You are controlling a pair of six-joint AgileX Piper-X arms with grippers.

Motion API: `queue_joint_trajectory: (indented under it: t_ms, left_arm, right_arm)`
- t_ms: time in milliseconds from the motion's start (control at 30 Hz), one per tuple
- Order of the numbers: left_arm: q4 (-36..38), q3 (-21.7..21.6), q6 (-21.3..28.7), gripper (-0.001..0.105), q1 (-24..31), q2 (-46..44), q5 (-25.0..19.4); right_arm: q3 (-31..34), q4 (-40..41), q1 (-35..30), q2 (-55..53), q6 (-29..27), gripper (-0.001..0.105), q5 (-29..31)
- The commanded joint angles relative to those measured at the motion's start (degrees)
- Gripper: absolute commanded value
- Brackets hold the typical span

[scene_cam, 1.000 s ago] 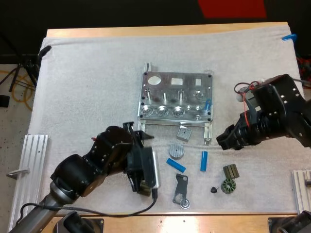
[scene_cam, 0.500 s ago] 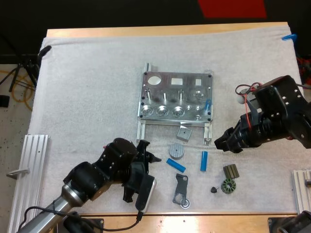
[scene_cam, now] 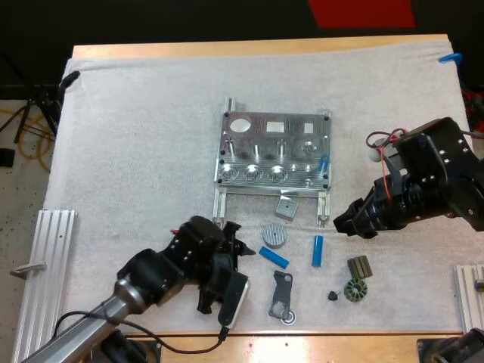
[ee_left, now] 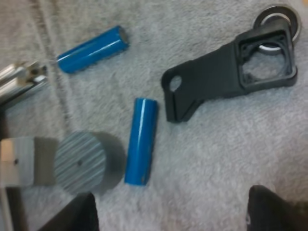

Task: Load cells from right to left

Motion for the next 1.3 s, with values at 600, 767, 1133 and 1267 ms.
queue_joint_trajectory:
  t_ms: [600,767,1133,1267]
  left_arm:
    - [-14.43,0.01,-3.2,0.063,-7.13,9.15,-8.85]
    - [-9.98,0.01,-10.22,0.063,-7.13,9.15,-13.42]
    - [-6.68,0.01,-10.13,0.063,-7.13,9.32,-6.15]
    - [-6.46,0.01,-10.05,0.063,-7.13,10.97,-6.17]
  right_arm:
    - [-0.19,0.56,-0.19,-0.49,0.0,0.052,-1.03]
    - [-0.19,0.44,-0.19,-0.49,0.0,0.052,-1.03]
    - [-0.19,0.41,-0.19,-0.49,0.0,0.052,-1.03]
    - [-0.19,0.41,-0.19,-0.49,0.0,0.052,-1.17]
